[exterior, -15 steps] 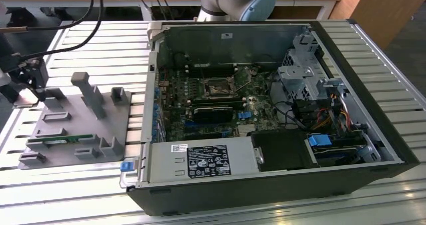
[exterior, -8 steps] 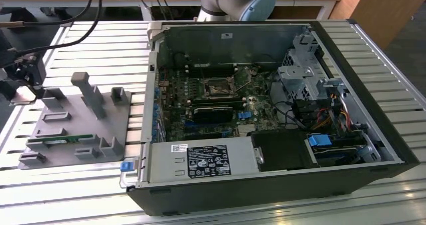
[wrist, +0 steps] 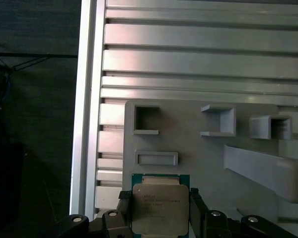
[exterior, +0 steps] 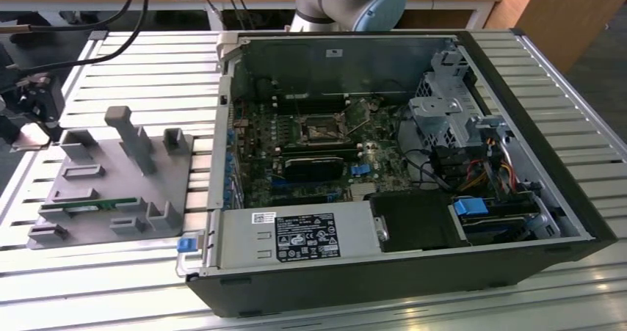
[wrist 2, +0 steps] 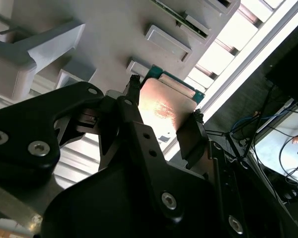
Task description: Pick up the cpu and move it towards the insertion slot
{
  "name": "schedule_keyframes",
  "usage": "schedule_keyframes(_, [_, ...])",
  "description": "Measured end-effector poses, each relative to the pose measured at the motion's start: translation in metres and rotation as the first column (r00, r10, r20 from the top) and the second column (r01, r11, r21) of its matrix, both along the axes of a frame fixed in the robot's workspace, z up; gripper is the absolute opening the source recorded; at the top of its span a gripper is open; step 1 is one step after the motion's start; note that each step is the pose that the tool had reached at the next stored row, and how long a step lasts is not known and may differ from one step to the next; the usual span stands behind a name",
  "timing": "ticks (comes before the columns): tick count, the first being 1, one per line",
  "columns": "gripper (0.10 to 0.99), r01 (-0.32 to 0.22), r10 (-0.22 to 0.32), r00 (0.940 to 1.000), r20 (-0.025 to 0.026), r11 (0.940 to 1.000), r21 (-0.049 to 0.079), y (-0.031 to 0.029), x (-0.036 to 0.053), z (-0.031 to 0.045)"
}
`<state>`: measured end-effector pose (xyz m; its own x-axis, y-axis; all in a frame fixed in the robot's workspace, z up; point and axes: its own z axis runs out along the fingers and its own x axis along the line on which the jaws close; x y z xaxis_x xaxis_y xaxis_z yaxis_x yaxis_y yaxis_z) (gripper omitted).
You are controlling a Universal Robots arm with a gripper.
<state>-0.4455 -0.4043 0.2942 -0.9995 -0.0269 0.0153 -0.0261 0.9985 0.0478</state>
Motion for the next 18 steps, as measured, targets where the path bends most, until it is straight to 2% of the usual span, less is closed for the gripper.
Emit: schedule_keyframes(18, [0.545,0.000,0.000,1.0000,0.0001,1.0000,0.000,0.0000,0.0000,0.0140])
